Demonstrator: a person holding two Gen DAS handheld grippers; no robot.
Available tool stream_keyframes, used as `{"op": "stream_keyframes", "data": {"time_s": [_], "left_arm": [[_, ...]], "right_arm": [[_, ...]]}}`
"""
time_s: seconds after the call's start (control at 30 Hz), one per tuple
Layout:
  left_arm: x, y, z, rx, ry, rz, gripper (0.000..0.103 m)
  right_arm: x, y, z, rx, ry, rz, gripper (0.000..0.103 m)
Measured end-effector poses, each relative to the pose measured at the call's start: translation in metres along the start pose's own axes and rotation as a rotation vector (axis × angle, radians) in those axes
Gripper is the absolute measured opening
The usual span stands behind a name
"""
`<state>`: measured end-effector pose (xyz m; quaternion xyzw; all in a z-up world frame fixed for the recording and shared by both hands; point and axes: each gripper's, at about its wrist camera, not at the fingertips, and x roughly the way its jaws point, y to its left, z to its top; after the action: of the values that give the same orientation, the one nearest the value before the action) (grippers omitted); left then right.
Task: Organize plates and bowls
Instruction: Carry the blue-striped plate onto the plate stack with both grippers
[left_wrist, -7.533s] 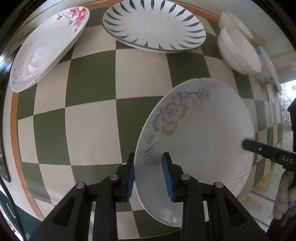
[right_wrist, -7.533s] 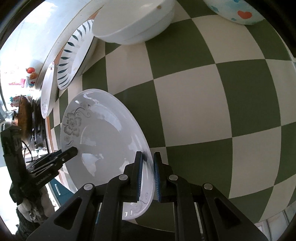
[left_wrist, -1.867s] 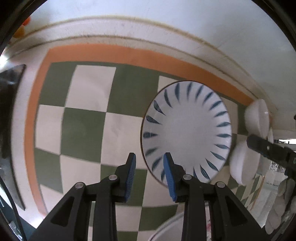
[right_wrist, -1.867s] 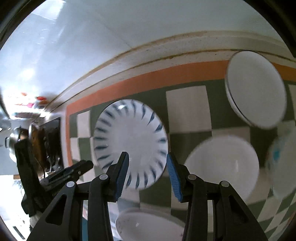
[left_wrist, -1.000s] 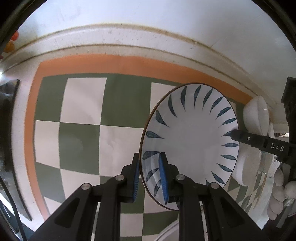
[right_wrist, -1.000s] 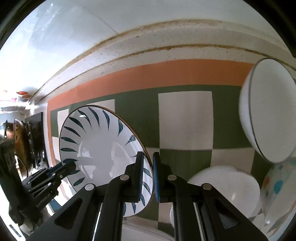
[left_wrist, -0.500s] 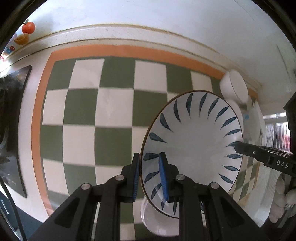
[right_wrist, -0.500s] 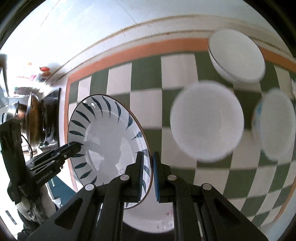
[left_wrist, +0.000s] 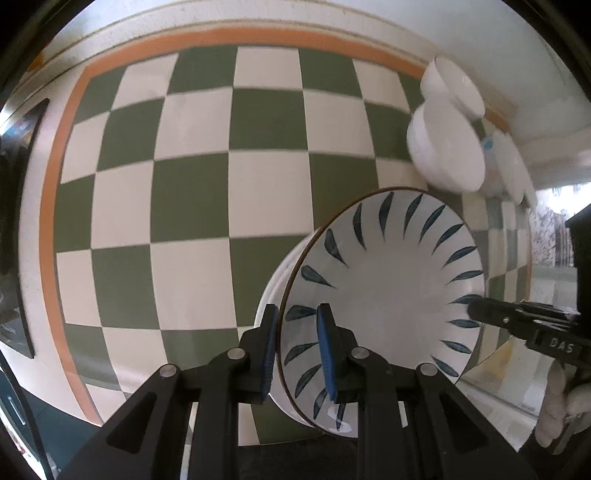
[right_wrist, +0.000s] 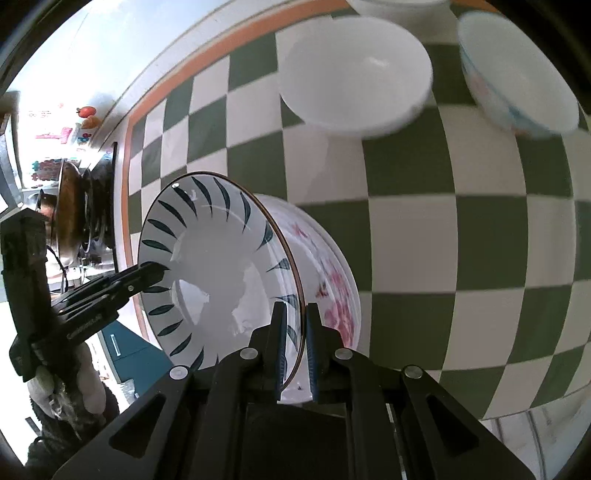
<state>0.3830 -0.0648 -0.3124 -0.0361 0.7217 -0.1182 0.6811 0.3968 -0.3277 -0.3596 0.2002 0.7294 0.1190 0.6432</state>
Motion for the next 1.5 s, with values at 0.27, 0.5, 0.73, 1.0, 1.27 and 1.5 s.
{"op": "stream_keyframes", "data": {"time_s": [0.27, 0.5, 0.73, 1.0, 1.27, 1.5], "left_arm": [[0.021, -0.009, -0.003, 0.02, 0.043, 0.036, 0.017], [0.03, -0.016, -0.005, 0.05, 0.057, 0.071, 0.017], [0.042, -0.018, -0.007, 0.06, 0.079, 0.098, 0.018], [0.044, -0.02, -0.009, 0.041, 0.076, 0.103, 0.021], [0.044, -0.011, -0.011, -0.024, 0.087, 0.08, 0.022], [0.044, -0.008, -0.011, -0.042, 0.092, 0.093, 0.022]], "right_arm": [[0.029, -0.016, -0.012, 0.014, 0.046, -0.015, 0.012], [0.042, -0.022, -0.01, 0.023, 0.068, -0.026, 0.012], [0.056, -0.017, -0.006, 0.023, 0.09, -0.026, 0.012], [0.057, -0.011, -0.007, 0.027, 0.083, -0.051, 0.015], [0.061, -0.004, -0.006, 0.04, 0.1, -0.059, 0.023], [0.061, -0.002, -0.009, 0.041, 0.101, -0.07, 0.023]]}}
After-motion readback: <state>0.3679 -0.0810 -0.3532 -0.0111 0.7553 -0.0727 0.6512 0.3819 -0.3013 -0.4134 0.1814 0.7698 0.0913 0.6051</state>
